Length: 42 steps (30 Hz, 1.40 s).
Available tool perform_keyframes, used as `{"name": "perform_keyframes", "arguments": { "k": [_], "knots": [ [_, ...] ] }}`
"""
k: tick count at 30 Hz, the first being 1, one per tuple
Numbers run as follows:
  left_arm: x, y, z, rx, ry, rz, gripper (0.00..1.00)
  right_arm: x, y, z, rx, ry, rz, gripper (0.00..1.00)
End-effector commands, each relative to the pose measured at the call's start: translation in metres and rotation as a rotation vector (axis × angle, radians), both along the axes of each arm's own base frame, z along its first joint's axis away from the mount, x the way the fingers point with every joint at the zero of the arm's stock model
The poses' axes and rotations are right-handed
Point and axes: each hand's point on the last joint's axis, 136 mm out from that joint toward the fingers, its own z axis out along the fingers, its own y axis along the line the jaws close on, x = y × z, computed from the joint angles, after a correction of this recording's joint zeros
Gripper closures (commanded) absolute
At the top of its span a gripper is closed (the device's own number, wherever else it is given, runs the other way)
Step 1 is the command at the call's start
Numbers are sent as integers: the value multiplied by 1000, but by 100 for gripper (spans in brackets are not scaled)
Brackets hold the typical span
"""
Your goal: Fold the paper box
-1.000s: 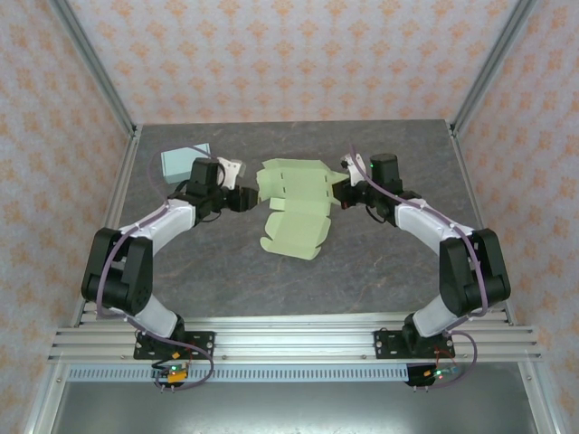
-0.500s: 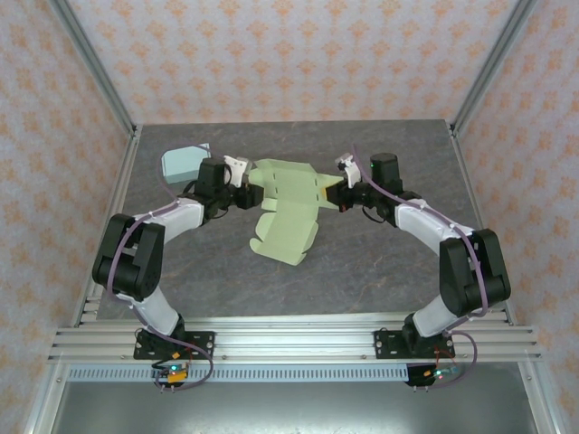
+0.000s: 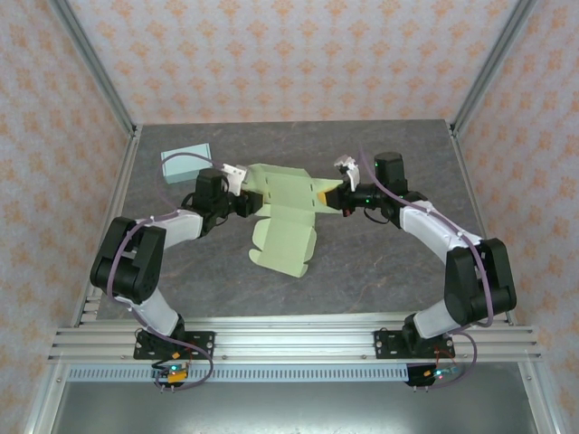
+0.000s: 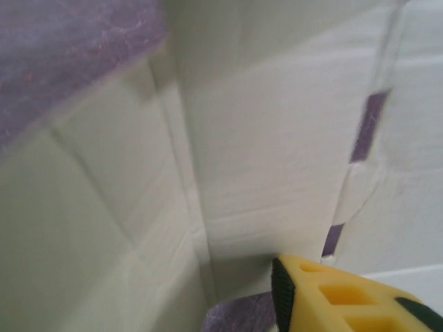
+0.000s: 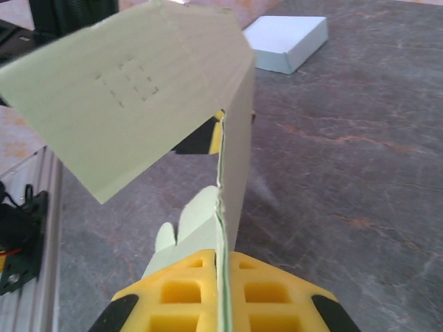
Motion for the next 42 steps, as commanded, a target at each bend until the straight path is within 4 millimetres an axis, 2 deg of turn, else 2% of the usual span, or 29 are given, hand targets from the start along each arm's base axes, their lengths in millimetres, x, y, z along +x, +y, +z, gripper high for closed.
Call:
{"name": "perform_keyframes", "arguments": {
  "k": [1,3,5,6,8,10,11,13,15,16,18,19,21,24,26,27,31,33,36,39,42],
  "knots": [
    [9,-5,40,-13,-143,-31,80,-13,3,19,20,-49,91,100],
    [10,-4,45,-20,-151,-22,93,-10,2,18,6,-46,79,100],
    [8,-2,51,-22,-161,-16,99,-1,-1,15,-21,-50,26,97],
    [7,0,52,-18,-164,-4,100,8,-6,11,-49,-49,-33,92],
    [6,8,54,-12,-159,45,100,35,-22,2,-109,-32,-229,69],
    [5,14,57,-24,-149,93,100,55,-34,7,-81,-20,-379,51],
    [4,16,58,-40,-143,115,100,64,-39,10,-71,-12,-447,46],
    [4,22,59,-63,-132,184,100,84,-58,13,-50,39,-635,44],
    [-1,21,59,-59,-129,211,100,96,-73,21,-15,95,-774,43],
    [-3,20,58,-35,-127,224,100,99,-80,27,12,117,-835,40],
    [-6,15,58,22,-135,216,100,103,-96,36,63,165,-961,10],
    [-6,15,57,49,-138,220,100,104,-107,39,88,199,-1045,1],
    [-4,17,54,62,-138,243,100,101,-130,35,80,312,-1211,1],
    [-3,18,56,50,-166,267,100,81,-156,25,1,566,-1430,1],
    [-5,12,57,17,-202,247,100,78,-146,24,35,700,-1425,0],
    [-5,10,53,19,-199,236,100,78,-135,19,89,794,-1404,3],
    [-7,-6,45,68,-209,173,100,82,-67,9,346,1187,-1243,5],
    [-9,-13,44,112,-227,138,100,85,-37,12,395,1285,-1172,6],
    [-11,-19,43,165,-239,120,100,91,-7,18,366,1294,-1129,7],
    [-12,-28,40,204,-253,87,100,92,8,9,312,1290,-1142,10],
    [-9,-30,35,198,-253,99,100,97,14,10,331,1293,-1147,11]
  ]
}}
